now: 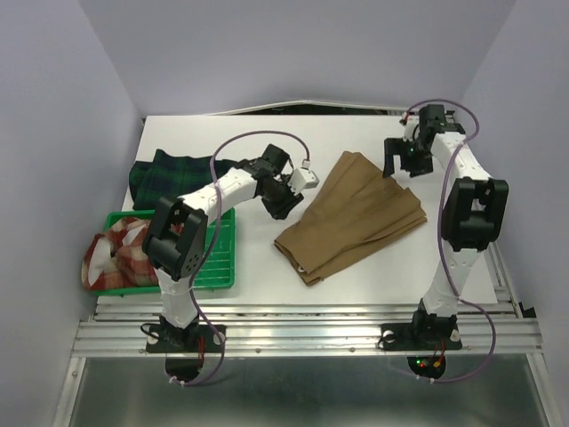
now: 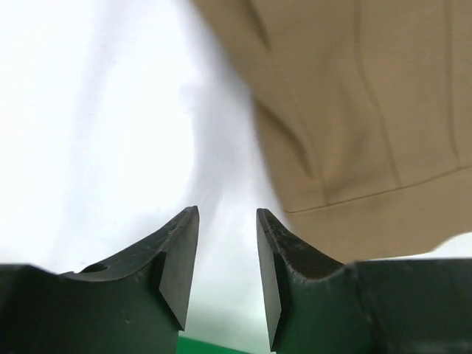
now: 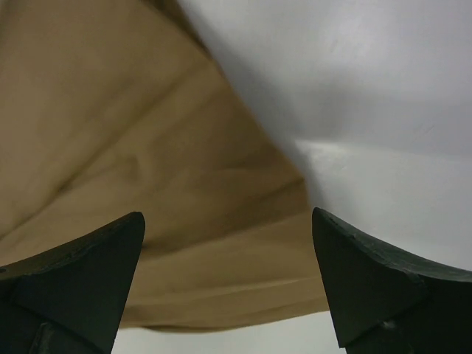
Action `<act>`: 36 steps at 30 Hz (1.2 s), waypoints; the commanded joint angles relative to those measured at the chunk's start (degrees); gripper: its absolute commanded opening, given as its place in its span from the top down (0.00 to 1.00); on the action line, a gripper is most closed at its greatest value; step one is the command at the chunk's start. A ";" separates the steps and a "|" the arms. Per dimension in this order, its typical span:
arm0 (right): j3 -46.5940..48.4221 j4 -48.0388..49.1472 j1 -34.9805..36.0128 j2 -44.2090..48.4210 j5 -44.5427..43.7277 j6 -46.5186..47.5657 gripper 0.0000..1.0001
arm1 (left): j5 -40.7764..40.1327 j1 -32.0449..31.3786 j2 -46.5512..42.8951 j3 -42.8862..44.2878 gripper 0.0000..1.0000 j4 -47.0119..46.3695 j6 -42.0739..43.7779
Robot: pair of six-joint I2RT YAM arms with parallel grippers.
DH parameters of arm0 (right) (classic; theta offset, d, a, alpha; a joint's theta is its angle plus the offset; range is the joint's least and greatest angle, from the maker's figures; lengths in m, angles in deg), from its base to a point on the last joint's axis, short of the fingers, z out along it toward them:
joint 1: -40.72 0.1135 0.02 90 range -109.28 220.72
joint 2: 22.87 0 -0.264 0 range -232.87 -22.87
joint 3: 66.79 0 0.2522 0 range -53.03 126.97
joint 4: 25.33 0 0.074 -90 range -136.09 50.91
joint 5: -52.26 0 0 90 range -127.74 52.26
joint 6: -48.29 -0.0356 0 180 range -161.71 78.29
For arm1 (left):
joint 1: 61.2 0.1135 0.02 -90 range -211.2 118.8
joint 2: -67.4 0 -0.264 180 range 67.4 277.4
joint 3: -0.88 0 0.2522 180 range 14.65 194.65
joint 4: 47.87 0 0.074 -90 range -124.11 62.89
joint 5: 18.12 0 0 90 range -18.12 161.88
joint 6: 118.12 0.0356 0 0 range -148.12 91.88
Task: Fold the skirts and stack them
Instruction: Fold the skirt
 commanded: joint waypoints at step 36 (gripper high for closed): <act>10.81 6.33 12.08 -6.97 15.44 6.10 0.07 | -13.59 -10.79 -25.29 -35.57 0.18 -40.52 24.49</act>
